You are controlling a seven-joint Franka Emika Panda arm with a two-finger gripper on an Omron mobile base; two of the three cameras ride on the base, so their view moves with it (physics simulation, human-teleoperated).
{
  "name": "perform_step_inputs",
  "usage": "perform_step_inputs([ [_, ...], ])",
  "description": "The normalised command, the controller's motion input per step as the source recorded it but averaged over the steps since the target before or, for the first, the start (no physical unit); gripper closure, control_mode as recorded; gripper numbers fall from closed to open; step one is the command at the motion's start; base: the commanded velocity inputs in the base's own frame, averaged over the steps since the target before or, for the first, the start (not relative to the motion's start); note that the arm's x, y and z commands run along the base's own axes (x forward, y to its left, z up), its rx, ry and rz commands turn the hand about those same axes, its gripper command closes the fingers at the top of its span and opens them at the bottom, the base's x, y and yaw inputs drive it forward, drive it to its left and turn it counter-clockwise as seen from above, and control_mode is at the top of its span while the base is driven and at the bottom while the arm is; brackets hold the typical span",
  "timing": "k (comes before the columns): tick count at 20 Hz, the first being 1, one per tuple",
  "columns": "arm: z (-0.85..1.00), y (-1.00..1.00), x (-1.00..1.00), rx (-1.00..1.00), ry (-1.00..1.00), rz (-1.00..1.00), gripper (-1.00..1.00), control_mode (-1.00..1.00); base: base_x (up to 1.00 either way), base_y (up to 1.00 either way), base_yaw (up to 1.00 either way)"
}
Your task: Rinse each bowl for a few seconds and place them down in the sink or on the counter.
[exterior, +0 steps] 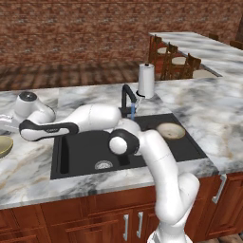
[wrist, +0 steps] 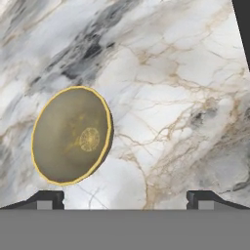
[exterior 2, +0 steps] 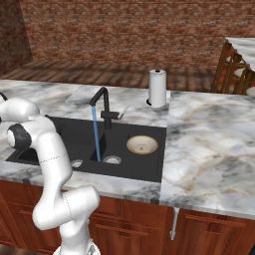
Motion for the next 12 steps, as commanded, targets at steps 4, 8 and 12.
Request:
perform_step_inputs([
  [4,-0.09,0.15,0.12,0.0,0.0,0.0,-1.0,-1.0,0.0,0.0,0.0],
  [8,-0.1,0.19,0.09,0.0,0.0,0.0,-1.0,-1.0,0.0,0.0,0.0],
  [12,-0.1,0.15,0.06,0.0,0.0,0.0,-1.0,-1.0,0.0,0.0,0.0],
])
